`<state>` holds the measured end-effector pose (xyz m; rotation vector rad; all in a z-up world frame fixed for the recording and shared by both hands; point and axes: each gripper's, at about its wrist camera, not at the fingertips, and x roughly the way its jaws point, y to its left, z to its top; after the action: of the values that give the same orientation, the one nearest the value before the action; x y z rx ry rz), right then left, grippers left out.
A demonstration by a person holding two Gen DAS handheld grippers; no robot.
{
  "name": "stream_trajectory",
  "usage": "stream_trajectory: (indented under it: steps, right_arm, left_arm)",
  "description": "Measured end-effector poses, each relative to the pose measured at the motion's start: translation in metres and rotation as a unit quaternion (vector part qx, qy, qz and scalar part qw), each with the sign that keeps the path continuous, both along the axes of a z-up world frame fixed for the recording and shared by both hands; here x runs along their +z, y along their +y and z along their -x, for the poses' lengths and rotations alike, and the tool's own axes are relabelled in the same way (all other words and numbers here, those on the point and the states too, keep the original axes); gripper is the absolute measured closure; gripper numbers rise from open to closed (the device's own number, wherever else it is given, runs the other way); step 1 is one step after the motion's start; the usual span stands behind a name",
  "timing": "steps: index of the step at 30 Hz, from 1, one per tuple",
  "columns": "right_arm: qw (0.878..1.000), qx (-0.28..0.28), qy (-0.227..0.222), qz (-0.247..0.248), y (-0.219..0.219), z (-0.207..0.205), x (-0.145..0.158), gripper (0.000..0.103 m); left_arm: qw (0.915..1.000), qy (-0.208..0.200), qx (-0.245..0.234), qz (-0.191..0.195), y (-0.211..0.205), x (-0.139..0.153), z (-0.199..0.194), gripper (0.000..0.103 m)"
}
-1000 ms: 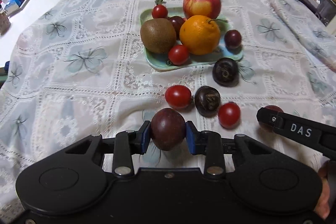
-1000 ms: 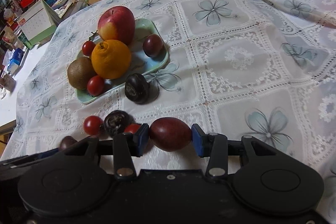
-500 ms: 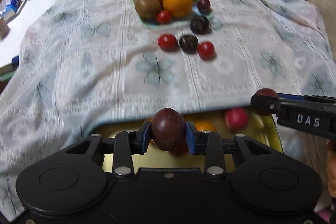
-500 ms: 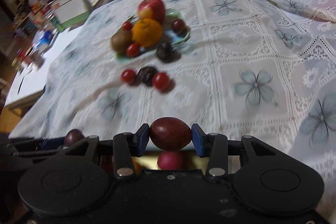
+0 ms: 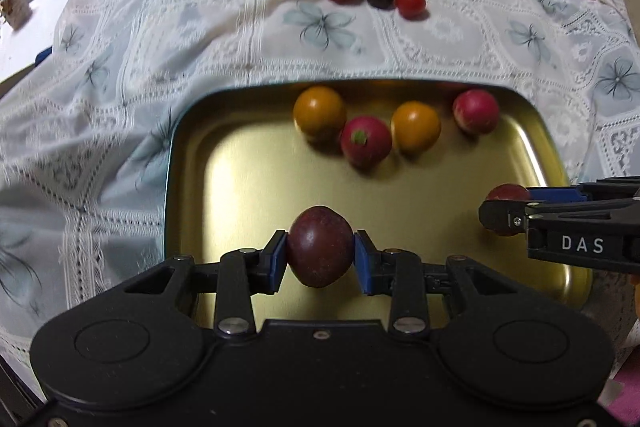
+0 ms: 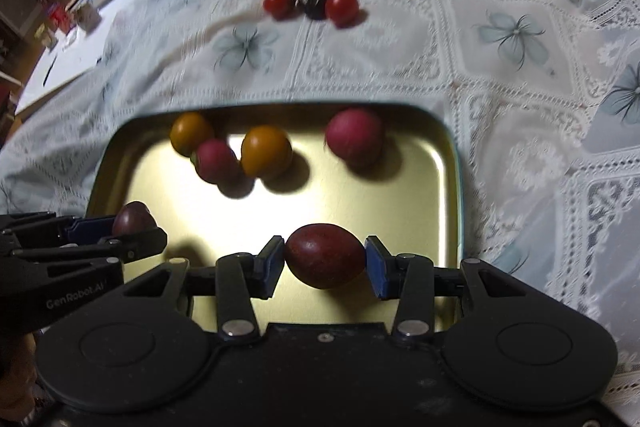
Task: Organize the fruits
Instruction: 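Carry both held plums toward the gold tray, then open the right tool to drop its plum while the left tool opens to drop its plum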
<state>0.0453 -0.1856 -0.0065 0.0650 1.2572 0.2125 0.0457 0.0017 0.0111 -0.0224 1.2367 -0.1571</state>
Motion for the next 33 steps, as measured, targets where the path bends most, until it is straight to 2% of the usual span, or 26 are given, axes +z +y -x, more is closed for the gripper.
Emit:
stream_trajectory:
  steps: [8,13,20,33]
  right_arm:
    - [1.0,0.014,0.007,0.015,0.01,0.007,-0.005,0.058]
    - [1.0,0.014,0.006,0.021,0.009,0.006,-0.003,0.058]
    - [0.999,0.029,-0.021,0.029,0.013,0.01,0.007,0.057]
    - [0.999,0.024,0.0,0.027,0.013,0.008,0.001,0.057]
  left_arm:
    - [1.0,-0.001,0.001,-0.007,0.0,-0.003,0.004,0.059]
    - [0.9999,-0.009,-0.004,0.005,0.0,0.003,0.007,0.059]
    - [1.0,-0.006,-0.004,0.004,0.0,0.003,0.008,0.059]
    - [0.9999,0.004,-0.003,0.013,0.001,0.003,0.006,0.059]
